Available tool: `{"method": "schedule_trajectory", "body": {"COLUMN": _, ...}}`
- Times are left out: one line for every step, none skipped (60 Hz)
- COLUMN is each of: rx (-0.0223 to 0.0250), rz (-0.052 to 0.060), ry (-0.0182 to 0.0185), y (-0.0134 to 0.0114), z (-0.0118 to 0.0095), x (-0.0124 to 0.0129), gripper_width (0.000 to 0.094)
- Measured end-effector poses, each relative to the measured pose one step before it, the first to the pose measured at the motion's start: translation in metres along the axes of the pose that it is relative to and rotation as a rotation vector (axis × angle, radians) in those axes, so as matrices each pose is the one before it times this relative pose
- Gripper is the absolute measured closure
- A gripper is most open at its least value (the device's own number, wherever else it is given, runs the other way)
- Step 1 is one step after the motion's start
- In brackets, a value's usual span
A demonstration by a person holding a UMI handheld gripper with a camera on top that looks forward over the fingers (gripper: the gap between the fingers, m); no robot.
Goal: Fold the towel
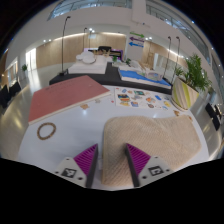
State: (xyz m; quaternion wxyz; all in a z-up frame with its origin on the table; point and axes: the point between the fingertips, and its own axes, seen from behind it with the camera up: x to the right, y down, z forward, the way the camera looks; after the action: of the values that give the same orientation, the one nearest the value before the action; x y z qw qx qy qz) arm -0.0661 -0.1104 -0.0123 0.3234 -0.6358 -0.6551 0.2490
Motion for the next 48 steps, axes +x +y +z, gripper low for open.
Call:
{"method": "schedule_trajectory", "body": {"rx": -0.00754, "rz": -0.0057, "ry": 0.00786, "y": 0.00208, "z": 0.00135, "x": 0.00230, "gripper_width": 0.0459}}
{"method": "schedule_trajectory", "body": {"rx": -0.00342, "rz": -0.0083, "ry": 0.01175, "y": 0.00147, "z": 0.00118, "x": 0.00310, "gripper_width": 0.0522}}
{"method": "schedule_trajectory", "body": {"rx": 0.00489, "rz": -0.0089, "ry": 0.00915, "y": -0.00041, "z": 0.00077, "x": 0.00304, "gripper_width": 0.0586}}
{"method": "schedule_trajectory", "body": {"rx": 0.00627, "rz": -0.0105, "ry": 0.01332, "y": -0.00070, "z": 0.00154, "x": 0.00250, "gripper_width": 0.0650}}
{"method": "schedule_trajectory", "body": {"rx": 0.00028, "rz": -0.0138, "ry": 0.01951, "y": 0.00032, "z": 0.00080, "x": 0.00441, "gripper_width": 0.0714}}
{"method": "schedule_trajectory", "body": {"rx": -0.00296, "rz": -0.0156, "ry": 0.02164, "y": 0.00093, "z": 0.00042, "x": 0.00532, "gripper_width": 0.0778}}
{"method": "schedule_trajectory", "body": {"rx": -0.00391, "rz": -0.0133, "ry": 0.01917, "y": 0.00121, "z": 0.00048, "x": 0.00448, "gripper_width": 0.0842}}
{"method": "schedule_trajectory", "body": {"rx": -0.00177, "rz": -0.0081, "ry": 0.00421, "y": 0.00074, "z": 0.00049, "x": 0.00119, "gripper_width": 0.0879}}
{"method": "schedule_trajectory", "body": {"rx": 0.00247, "rz": -0.0022, "ry": -0.00496, "y": -0.00041, "z": -0.00013, "x": -0.00094, "gripper_width": 0.0901}}
{"method": "schedule_trajectory", "body": {"rx": 0.00002, "rz": -0.0014, "ry": -0.00519, "y": -0.00052, "z": -0.00018, "x": 0.00146, "gripper_width": 0.0908}}
{"method": "schedule_trajectory", "body": {"rx": -0.00156, "rz": 0.0007, "ry": -0.00475, "y": -0.00018, "z": -0.00036, "x": -0.00126, "gripper_width": 0.0910}}
{"method": "schedule_trajectory", "body": {"rx": -0.00351, "rz": 0.0011, "ry": -0.00493, "y": 0.00009, "z": -0.00020, "x": -0.00069, "gripper_width": 0.0917}}
{"method": "schedule_trajectory", "body": {"rx": -0.00369, "rz": 0.0021, "ry": -0.00553, "y": -0.00015, "z": -0.00042, "x": 0.00004, "gripper_width": 0.0925}}
{"method": "schedule_trajectory", "body": {"rx": -0.00338, "rz": 0.0041, "ry": -0.00899, "y": -0.00081, "z": -0.00043, "x": 0.00077, "gripper_width": 0.0926}}
{"method": "schedule_trajectory", "body": {"rx": -0.00255, "rz": 0.0069, "ry": -0.00890, "y": -0.00083, "z": -0.00137, "x": 0.00041, "gripper_width": 0.0927}}
{"method": "schedule_trajectory", "body": {"rx": -0.00284, "rz": 0.0119, "ry": -0.01064, "y": -0.00171, "z": -0.00209, "x": 0.00111, "gripper_width": 0.0926}}
{"method": "schedule_trajectory", "body": {"rx": -0.00460, "rz": 0.0127, "ry": -0.01033, "y": -0.00129, "z": -0.00219, "x": 0.00055, "gripper_width": 0.0927}}
{"method": "schedule_trajectory", "body": {"rx": -0.00439, "rz": 0.0143, "ry": -0.01109, "y": -0.00220, "z": -0.00294, "x": 0.00046, "gripper_width": 0.0927}}
{"method": "schedule_trajectory", "body": {"rx": -0.00185, "rz": 0.0162, "ry": -0.01031, "y": -0.00355, "z": -0.00348, "x": 0.00114, "gripper_width": 0.0928}}
{"method": "schedule_trajectory", "body": {"rx": 0.00166, "rz": 0.0173, "ry": -0.00910, "y": -0.00483, "z": -0.00417, "x": 0.00200, "gripper_width": 0.0926}}
{"method": "schedule_trajectory", "body": {"rx": 0.00616, "rz": 0.0160, "ry": -0.00280, "y": -0.00520, "z": -0.00385, "x": 0.00059, "gripper_width": 0.0927}}
{"method": "schedule_trajectory", "body": {"rx": 0.00774, "rz": 0.0125, "ry": -0.00881, "y": -0.00709, "z": -0.00528, "x": 0.00574, "gripper_width": 0.0928}}
{"method": "schedule_trajectory", "body": {"rx": 0.01031, "rz": 0.0094, "ry": -0.00308, "y": -0.00752, "z": -0.00483, "x": 0.00499, "gripper_width": 0.0928}}
{"method": "schedule_trajectory", "body": {"rx": 0.01066, "rz": 0.0078, "ry": -0.00023, "y": -0.00768, "z": -0.00487, "x": 0.00614, "gripper_width": 0.0926}}
{"method": "schedule_trajectory", "body": {"rx": 0.00963, "rz": 0.0078, "ry": 0.00167, "y": -0.00736, "z": -0.00517, "x": 0.00716, "gripper_width": 0.0927}}
{"method": "schedule_trajectory", "body": {"rx": 0.00930, "rz": 0.0078, "ry": 0.00465, "y": -0.00670, "z": -0.00524, "x": 0.00564, "gripper_width": 0.0927}}
{"method": "schedule_trajectory", "body": {"rx": 0.00755, "rz": 0.0089, "ry": 0.00086, "y": -0.00685, "z": -0.00478, "x": 0.00769, "gripper_width": 0.0928}}
{"method": "schedule_trajectory", "body": {"rx": 0.00607, "rz": 0.0108, "ry": -0.00012, "y": -0.00708, "z": -0.00412, "x": 0.00795, "gripper_width": 0.0928}}
{"method": "schedule_trajectory", "body": {"rx": 0.00595, "rz": 0.0107, "ry": 0.00091, "y": -0.00622, "z": -0.00383, "x": 0.00849, "gripper_width": 0.0929}}
{"method": "schedule_trajectory", "body": {"rx": 0.00600, "rz": 0.0114, "ry": 0.00229, "y": -0.00618, "z": -0.00337, "x": 0.00886, "gripper_width": 0.0929}}
{"method": "schedule_trajectory", "body": {"rx": 0.00563, "rz": 0.0103, "ry": 0.00386, "y": -0.00419, "z": -0.00159, "x": 0.00854, "gripper_width": 0.0929}}
{"method": "schedule_trajectory", "body": {"rx": 0.00323, "rz": 0.0088, "ry": 0.00389, "y": -0.00462, "z": -0.00284, "x": 0.00965, "gripper_width": 0.0928}}
{"method": "schedule_trajectory", "body": {"rx": 0.00165, "rz": 0.0063, "ry": 0.00451, "y": -0.00438, "z": -0.00227, "x": 0.01017, "gripper_width": 0.0927}}
{"method": "schedule_trajectory", "body": {"rx": 0.00254, "rz": 0.0058, "ry": 0.00596, "y": -0.00322, "z": -0.00003, "x": 0.00995, "gripper_width": 0.0929}}
{"method": "schedule_trajectory", "body": {"rx": 0.00139, "rz": 0.0051, "ry": 0.00635, "y": -0.00473, "z": -0.00319, "x": 0.01055, "gripper_width": 0.0928}}
{"method": "schedule_trajectory", "body": {"rx": 0.00303, "rz": 0.0036, "ry": 0.00685, "y": -0.00365, "z": -0.00119, "x": 0.01114, "gripper_width": 0.0928}}
{"method": "schedule_trajectory", "body": {"rx": 0.00318, "rz": 0.0019, "ry": 0.00802, "y": -0.00297, "z": -0.00045, "x": 0.01125, "gripper_width": 0.0928}}
{"method": "schedule_trajectory", "body": {"rx": 0.00313, "rz": -0.0008, "ry": 0.00895, "y": -0.00265, "z": 0.00044, "x": 0.01136, "gripper_width": 0.0927}}
{"method": "schedule_trajectory", "body": {"rx": 0.00205, "rz": -0.0035, "ry": 0.00908, "y": -0.00079, "z": 0.00265, "x": 0.01155, "gripper_width": 0.0928}}
{"method": "schedule_trajectory", "body": {"rx": -0.00092, "rz": -0.0038, "ry": 0.01214, "y": -0.00226, "z": -0.00066, "x": 0.01158, "gripper_width": 0.0927}}
{"method": "schedule_trajectory", "body": {"rx": -0.00023, "rz": -0.0037, "ry": 0.01129, "y": 0.00041, "z": 0.00406, "x": 0.01148, "gripper_width": 0.0926}}
{"method": "schedule_trajectory", "body": {"rx": -0.00102, "rz": -0.0007, "ry": 0.01055, "y": -0.00091, "z": 0.00431, "x": 0.01006, "gripper_width": 0.0926}}
{"method": "schedule_trajectory", "body": {"rx": 0.00001, "rz": 0.0008, "ry": 0.00736, "y": -0.00038, "z": 0.00268, "x": 0.00976, "gripper_width": 0.0926}}
{"method": "schedule_trajectory", "body": {"rx": -0.00091, "rz": 0.0007, "ry": 0.00640, "y": 0.00049, "z": 0.00354, "x": 0.00951, "gripper_width": 0.0927}}
{"method": "schedule_trajectory", "body": {"rx": -0.00250, "rz": -0.0002, "ry": 0.00610, "y": 0.00135, "z": 0.00393, "x": 0.00859, "gripper_width": 0.0926}}
{"method": "schedule_trajectory", "body": {"rx": -0.00362, "rz": -0.0009, "ry": 0.00556, "y": 0.00166, "z": 0.00448, "x": 0.00825, "gripper_width": 0.0926}}
{"method": "schedule_trajectory", "body": {"rx": -0.00210, "rz": -0.0016, "ry": 0.00223, "y": 0.00196, "z": 0.00450, "x": 0.00698, "gripper_width": 0.0924}}
{"method": "schedule_trajectory", "body": {"rx": 0.00163, "rz": -0.0029, "ry": -0.00059, "y": 0.00246, "z": 0.00350, "x": 0.00611, "gripper_width": 0.0922}}
